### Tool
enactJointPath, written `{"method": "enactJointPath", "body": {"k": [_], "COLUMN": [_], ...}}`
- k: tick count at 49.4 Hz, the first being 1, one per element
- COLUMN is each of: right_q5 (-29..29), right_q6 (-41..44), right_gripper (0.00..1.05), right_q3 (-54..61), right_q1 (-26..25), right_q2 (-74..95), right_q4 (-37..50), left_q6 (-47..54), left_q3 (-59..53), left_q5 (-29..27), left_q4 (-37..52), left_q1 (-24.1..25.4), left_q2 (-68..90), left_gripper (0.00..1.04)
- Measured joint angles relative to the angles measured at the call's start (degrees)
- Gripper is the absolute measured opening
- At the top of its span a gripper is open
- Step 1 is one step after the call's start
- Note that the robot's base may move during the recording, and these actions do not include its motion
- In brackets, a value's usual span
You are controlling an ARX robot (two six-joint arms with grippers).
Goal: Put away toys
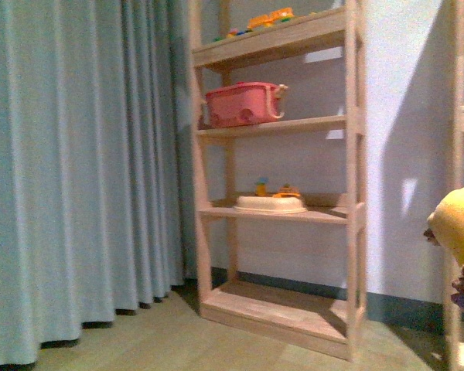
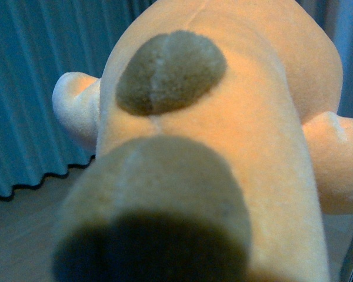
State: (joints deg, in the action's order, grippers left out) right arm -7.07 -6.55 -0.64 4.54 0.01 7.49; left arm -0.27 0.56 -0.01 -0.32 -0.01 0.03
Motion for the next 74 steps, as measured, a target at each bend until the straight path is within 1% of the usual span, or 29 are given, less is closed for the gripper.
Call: {"method": "enactJointPath", "body": {"k": [39, 45, 74], "right_q5": [0.66, -0.28, -0.20], "right_q6": [-0.13, -0.13, -0.13], "right_gripper": [0.10, 0.10, 0.10], "right_q3": [0.00, 0.00, 0.00], "right_q1": [-0.17, -0.11, -0.11], "right_q2": [0.00, 0.00, 0.00], "right_q4": [0.00, 0.00, 0.00], "left_q6": [0.02, 0.02, 0.02], "left_q3": [0.00, 0.00, 0.00], "left_q5": [0.39, 0.00, 0.00], "left_q4": [-0.02, -0.02, -0.02], "left_q1": [-0.04, -0.04, -0.04], "left_q2": [0.00, 0.00, 0.00], "left_gripper": [0.99, 0.99, 0.99]}}
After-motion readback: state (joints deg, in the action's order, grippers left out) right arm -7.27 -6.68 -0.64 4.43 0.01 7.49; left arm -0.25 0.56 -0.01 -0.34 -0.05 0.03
